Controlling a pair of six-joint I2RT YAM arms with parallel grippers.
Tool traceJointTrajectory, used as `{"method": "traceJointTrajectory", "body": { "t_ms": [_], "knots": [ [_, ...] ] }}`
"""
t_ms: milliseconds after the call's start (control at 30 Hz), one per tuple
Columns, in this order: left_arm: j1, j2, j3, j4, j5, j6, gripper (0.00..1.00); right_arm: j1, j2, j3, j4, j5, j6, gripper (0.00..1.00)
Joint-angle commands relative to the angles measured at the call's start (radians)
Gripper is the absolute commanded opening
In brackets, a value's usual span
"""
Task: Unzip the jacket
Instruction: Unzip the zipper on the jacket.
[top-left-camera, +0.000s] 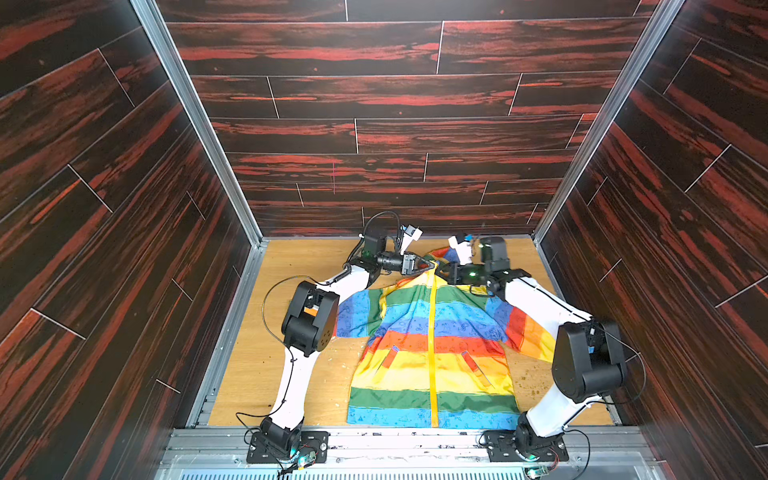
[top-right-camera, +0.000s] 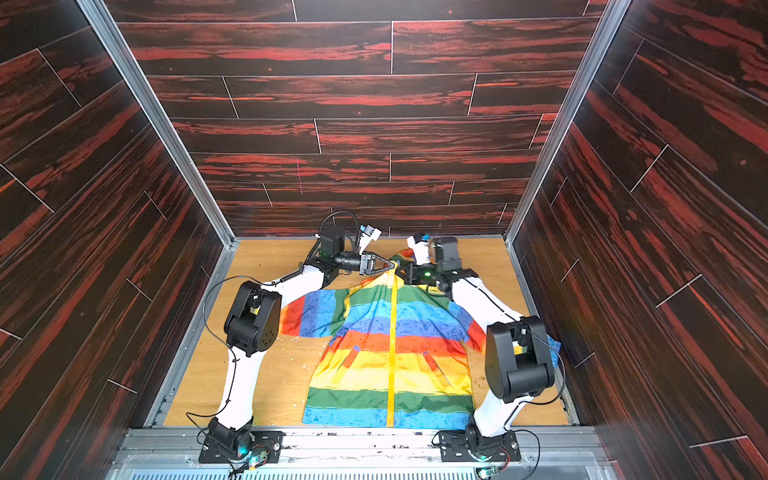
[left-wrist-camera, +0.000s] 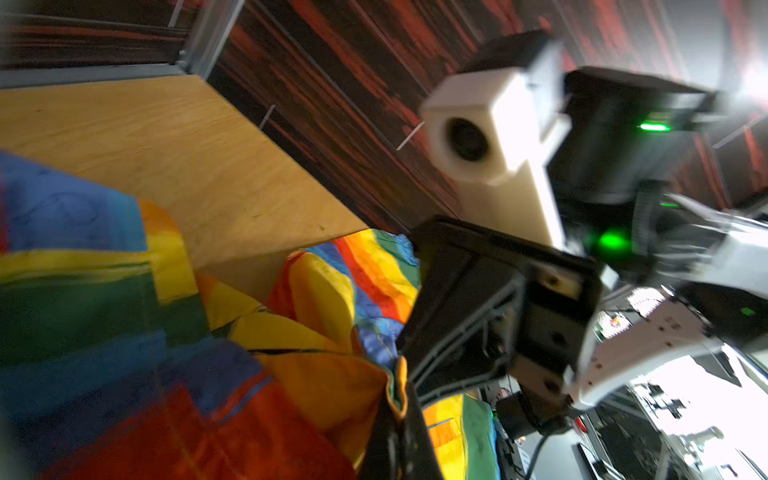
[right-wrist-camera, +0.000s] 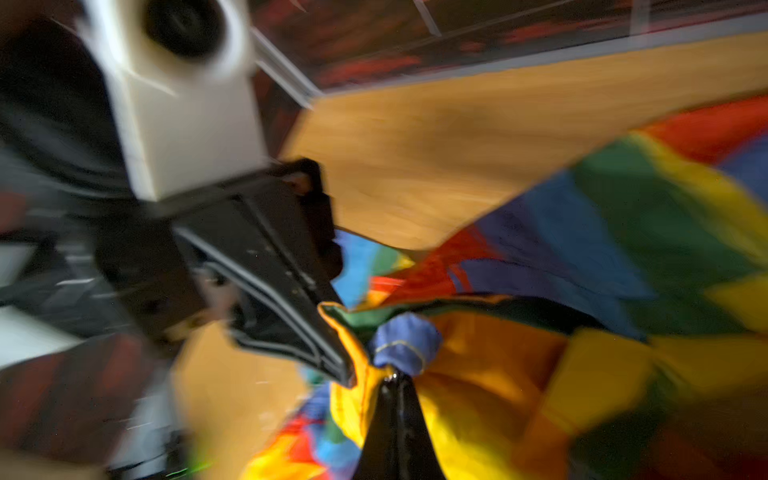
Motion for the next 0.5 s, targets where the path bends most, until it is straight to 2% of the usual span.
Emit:
{"method": "traceJointTrajectory", "body": {
  "t_ms": [0, 200, 467],
  "knots": [
    [-0.018, -0.071, -0.005, -0.027, -0.050, 0.036, 0.00, 0.056, -0.032, 0.028, -0.228, 0.319, -0.157, 0.00],
    [-0.016, -0.085, -0.020, -0.031, -0.076, 0.034, 0.00, 0.120, -0.061, 0.008, -0.238, 0.491, -0.235, 0.00],
    [-0.010, -0.091, -0.025, -0.008, -0.129, -0.008, 0.00, 0.177, -0.109, -0.045, -0.258, 0.530, -0.327, 0.00]
  ]
}}
